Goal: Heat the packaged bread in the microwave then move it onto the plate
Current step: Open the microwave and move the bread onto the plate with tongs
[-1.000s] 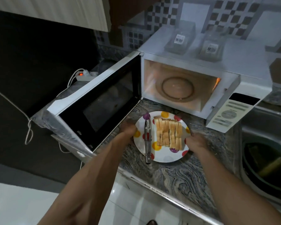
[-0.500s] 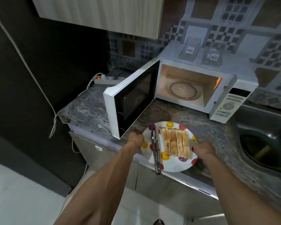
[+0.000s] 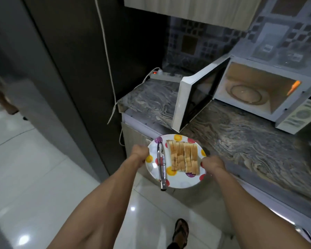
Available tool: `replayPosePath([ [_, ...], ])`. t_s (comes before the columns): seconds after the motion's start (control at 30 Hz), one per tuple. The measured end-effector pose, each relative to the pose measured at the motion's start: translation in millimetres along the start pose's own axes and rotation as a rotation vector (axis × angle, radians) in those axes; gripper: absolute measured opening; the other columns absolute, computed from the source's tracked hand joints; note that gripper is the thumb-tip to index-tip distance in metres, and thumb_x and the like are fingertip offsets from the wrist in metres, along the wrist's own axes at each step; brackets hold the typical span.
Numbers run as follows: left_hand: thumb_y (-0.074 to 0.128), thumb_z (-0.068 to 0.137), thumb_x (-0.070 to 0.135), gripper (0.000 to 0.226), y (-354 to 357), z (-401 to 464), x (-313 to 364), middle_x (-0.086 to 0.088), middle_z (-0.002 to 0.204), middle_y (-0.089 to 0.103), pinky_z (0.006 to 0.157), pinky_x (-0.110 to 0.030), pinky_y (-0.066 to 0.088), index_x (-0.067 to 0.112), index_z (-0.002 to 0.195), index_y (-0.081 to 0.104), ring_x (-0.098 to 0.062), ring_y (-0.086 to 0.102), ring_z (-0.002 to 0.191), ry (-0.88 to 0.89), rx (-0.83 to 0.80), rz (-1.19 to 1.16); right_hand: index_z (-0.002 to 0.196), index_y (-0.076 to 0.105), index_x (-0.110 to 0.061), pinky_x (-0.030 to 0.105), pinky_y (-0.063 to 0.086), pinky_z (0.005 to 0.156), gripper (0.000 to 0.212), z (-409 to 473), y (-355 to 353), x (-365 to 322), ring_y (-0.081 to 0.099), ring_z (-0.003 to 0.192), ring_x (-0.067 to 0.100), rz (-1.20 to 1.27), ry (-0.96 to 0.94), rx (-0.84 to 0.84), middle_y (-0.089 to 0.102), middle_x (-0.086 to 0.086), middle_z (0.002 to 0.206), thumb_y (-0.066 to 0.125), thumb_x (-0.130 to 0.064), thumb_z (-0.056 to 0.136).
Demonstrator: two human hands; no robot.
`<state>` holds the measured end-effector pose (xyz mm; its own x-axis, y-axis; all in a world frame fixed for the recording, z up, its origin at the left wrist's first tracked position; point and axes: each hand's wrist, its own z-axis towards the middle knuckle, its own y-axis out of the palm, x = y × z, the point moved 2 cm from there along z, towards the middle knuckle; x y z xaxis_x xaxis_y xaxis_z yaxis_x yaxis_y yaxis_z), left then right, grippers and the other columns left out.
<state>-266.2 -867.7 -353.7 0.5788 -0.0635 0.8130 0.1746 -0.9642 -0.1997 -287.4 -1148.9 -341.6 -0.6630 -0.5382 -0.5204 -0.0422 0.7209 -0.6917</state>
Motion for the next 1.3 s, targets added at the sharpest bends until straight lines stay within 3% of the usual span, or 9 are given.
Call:
replayPosePath([
  [0.1, 0.058, 0.084, -0.002, 0.006, -52.2, 11.2, 2.6, -0.017, 0.078, 0.058, 0.058, -0.033, 0.049, -0.007, 0.086, 0.055, -0.026, 0.06, 0.072, -0.011, 0.106, -0.006, 0.102, 0.07, -0.002, 0.031, 0.054, 0.056, 0.023, -8.3, 33.5, -37.9, 0.07, 0.084, 0.033, -0.065, -0.084, -0.055, 0.071, 0.017, 0.102, 0.059, -0.016, 0.088],
  [0.23, 0.054, 0.08, 0.001, 0.028, -104.7, 40.3, 11.9, -0.017, 0.08, 0.057, 0.057, -0.029, 0.047, -0.014, 0.103, 0.06, -0.028, 0.059, 0.071, -0.002, 0.198, 0.063, 0.108, 0.07, 0.0, 0.034, 0.053, 0.084, 0.027, -16.4, 69.1, -84.1, 0.066, 0.106, 0.034, -0.002, -0.146, -0.106, 0.071, 0.018, 0.11, 0.057, -0.014, 0.089],
  [0.53, 0.05, 0.085, -0.004, 0.017, -155.7, 108.9, 54.5, -0.012, 0.059, 0.051, 0.051, -0.023, 0.04, -0.003, 0.069, 0.056, -0.023, 0.051, 0.052, -0.029, 0.331, 0.091, 0.116, 0.068, 0.004, 0.027, 0.038, 0.073, 0.034, 9.8, 119.1, -179.1, 0.062, 0.111, 0.038, 0.031, -0.183, -0.079, 0.066, 0.021, 0.121, 0.055, -0.013, 0.09],
  [0.7, 0.052, 0.087, -0.003, 0.02, -153.9, 154.7, 95.1, -0.012, 0.064, 0.055, 0.051, -0.024, 0.041, 0.0, 0.067, 0.055, -0.023, 0.053, 0.055, -0.013, 0.326, 0.113, 0.109, 0.068, 0.002, 0.033, 0.047, 0.072, 0.038, 46.2, 118.7, -226.7, 0.065, 0.101, 0.038, 0.083, -0.213, -0.05, 0.068, 0.021, 0.114, 0.052, -0.019, 0.082],
  [0.8, 0.053, 0.087, 0.0, 0.011, -145.4, 175.7, 122.9, -0.015, 0.071, 0.059, 0.06, -0.031, 0.047, -0.004, 0.081, 0.061, -0.028, 0.059, 0.065, 0.013, 0.294, 0.118, 0.104, 0.069, -0.001, 0.029, 0.048, 0.069, 0.031, 61.6, 110.6, -247.7, 0.066, 0.094, 0.035, 0.101, -0.187, -0.013, 0.07, 0.016, 0.108, 0.054, -0.021, 0.085],
  [0.9, 0.054, 0.087, 0.002, 0.017, -136.8, 197.5, 141.7, -0.019, 0.083, 0.063, 0.067, -0.039, 0.053, -0.008, 0.097, 0.064, -0.034, 0.064, 0.083, 0.026, 0.265, 0.142, 0.105, 0.068, -0.002, 0.024, 0.043, 0.063, 0.027, 75.4, 106.6, -260.1, 0.065, 0.089, 0.032, 0.173, -0.12, 0.019, 0.07, 0.014, 0.105, 0.055, -0.02, 0.09],
  [1.1, 0.068, 0.084, 0.006, 0.02, -108.8, 249.1, 179.0, -0.021, 0.096, 0.067, 0.077, -0.043, 0.058, -0.005, 0.1, 0.064, -0.034, 0.066, 0.09, 0.037, 0.168, 0.221, 0.12, 0.065, 0.001, 0.028, 0.043, 0.075, 0.036, 109.7, 105.6, -274.3, 0.064, 0.108, 0.036, 0.305, -0.006, 0.111, 0.066, 0.018, 0.123, 0.061, -0.02, 0.091],
  [1.2, 0.066, 0.086, 0.006, 0.017, -90.7, 277.6, 197.5, -0.024, 0.095, 0.066, 0.067, -0.044, 0.058, -0.006, 0.099, 0.065, -0.036, 0.066, 0.085, 0.05, 0.108, 0.291, 0.119, 0.066, 0.003, 0.029, 0.046, 0.08, 0.036, 130.4, 100.9, -284.2, 0.062, 0.113, 0.037, 0.357, 0.034, 0.181, 0.066, 0.02, 0.124, 0.065, -0.019, 0.091],
  [1.3, 0.071, 0.085, 0.016, 0.024, -73.3, 302.5, 222.9, -0.02, 0.099, 0.068, 0.071, -0.038, 0.055, -0.003, 0.1, 0.066, -0.035, 0.066, 0.092, 0.092, 0.084, 0.425, 0.116, 0.068, 0.005, 0.035, 0.051, 0.087, 0.04, 149.2, 93.3, -295.6, 0.063, 0.114, 0.038, 0.33, 0.091, 0.235, 0.067, 0.022, 0.122, 0.069, -0.026, 0.09],
])
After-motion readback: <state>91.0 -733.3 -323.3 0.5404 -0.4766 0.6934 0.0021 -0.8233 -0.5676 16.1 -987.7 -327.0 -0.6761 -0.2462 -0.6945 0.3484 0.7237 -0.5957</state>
